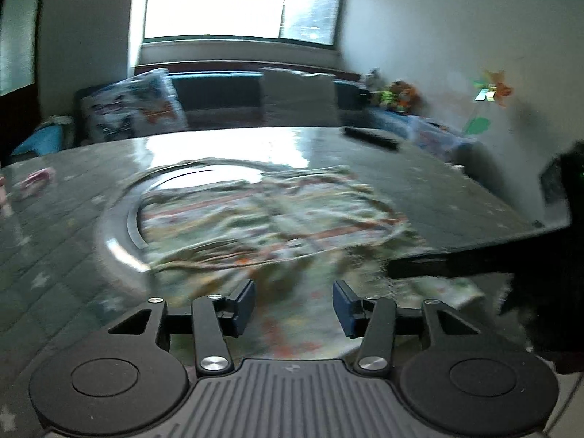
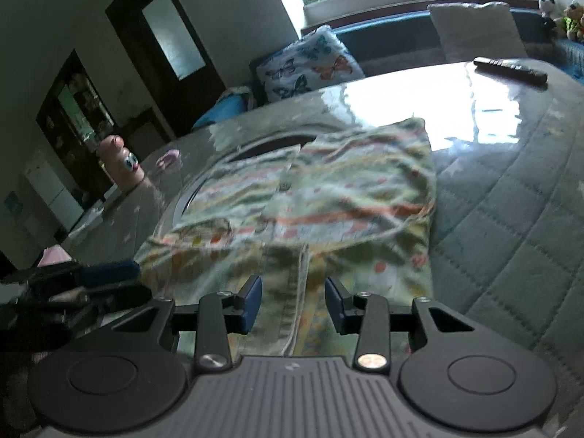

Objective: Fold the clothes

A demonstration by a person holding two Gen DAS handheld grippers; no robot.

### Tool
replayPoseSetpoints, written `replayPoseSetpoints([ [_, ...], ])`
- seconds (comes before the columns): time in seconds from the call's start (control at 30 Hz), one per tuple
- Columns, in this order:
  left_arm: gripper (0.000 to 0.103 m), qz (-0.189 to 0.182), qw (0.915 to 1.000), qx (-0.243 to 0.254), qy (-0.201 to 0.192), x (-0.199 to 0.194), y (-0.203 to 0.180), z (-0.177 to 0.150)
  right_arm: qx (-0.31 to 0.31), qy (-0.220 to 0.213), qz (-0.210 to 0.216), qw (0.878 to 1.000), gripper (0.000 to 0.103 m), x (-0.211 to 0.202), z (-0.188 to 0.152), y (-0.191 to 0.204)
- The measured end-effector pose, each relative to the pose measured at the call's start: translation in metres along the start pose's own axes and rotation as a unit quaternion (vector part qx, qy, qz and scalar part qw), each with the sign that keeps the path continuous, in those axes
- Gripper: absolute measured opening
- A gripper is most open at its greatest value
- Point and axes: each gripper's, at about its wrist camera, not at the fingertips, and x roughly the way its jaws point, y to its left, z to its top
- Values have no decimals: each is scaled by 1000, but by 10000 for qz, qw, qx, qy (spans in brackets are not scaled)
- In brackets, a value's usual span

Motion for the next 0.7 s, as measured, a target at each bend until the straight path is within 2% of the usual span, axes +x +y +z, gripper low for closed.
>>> replayPoseSetpoints([
  [0.23,56,549,9979,-319,103,-5,31,-10,-263,103,-71,9996,29,6,-8,12],
  [0.37,59,800,9954,-499,152,-7,47,-15,-284,104,-136,9995,10,6,-8,14],
  [0.4,61,832,9950,-529,154,-8,49,-16,-270,103,-136,9995,9,6,-8,14],
  [0.7,71,958,9933,-611,197,-11,58,-20,-405,-484,-80,9980,7,-36,11,27],
])
